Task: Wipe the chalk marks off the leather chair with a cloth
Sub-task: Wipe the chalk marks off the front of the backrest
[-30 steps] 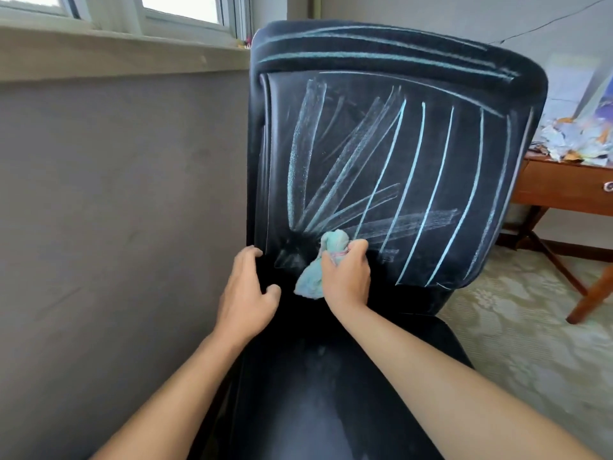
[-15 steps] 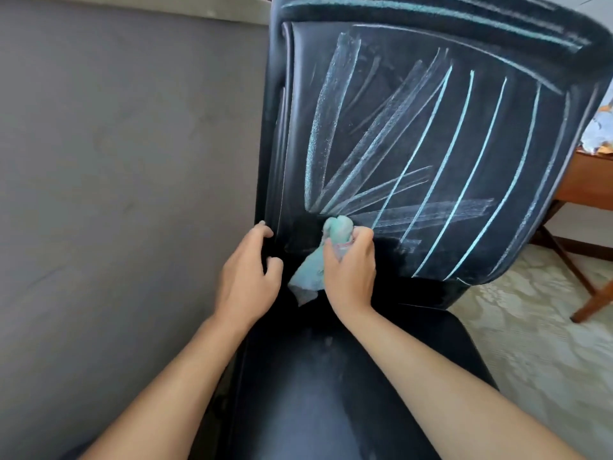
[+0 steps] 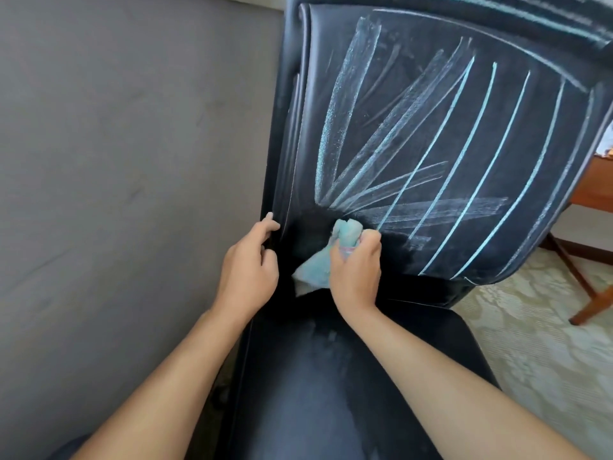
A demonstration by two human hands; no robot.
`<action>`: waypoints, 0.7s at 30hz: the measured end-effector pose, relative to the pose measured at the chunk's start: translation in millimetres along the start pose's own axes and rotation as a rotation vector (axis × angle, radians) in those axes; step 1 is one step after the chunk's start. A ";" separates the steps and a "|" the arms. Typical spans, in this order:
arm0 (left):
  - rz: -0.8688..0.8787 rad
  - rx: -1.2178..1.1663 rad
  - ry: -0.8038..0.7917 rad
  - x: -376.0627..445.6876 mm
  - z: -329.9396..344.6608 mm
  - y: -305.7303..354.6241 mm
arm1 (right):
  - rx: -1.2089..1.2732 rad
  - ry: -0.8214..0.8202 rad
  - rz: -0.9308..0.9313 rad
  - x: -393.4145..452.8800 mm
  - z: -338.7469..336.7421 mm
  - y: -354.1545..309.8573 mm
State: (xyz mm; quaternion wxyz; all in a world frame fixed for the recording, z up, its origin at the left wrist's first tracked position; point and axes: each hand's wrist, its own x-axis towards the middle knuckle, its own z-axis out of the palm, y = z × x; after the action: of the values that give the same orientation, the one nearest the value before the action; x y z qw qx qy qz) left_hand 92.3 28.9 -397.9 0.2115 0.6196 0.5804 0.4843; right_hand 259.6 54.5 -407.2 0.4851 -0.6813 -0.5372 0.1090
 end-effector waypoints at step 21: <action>-0.065 -0.091 -0.039 -3.9 -6.8 21.5 | -0.213 0.133 -0.524 30.8 -8.8 -82.9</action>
State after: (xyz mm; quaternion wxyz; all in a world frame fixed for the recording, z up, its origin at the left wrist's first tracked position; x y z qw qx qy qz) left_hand 98.1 18.2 -378.6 0.2666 0.5994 0.5733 0.4909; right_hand 225.8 71.5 -326.8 0.4564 -0.5722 -0.6704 -0.1218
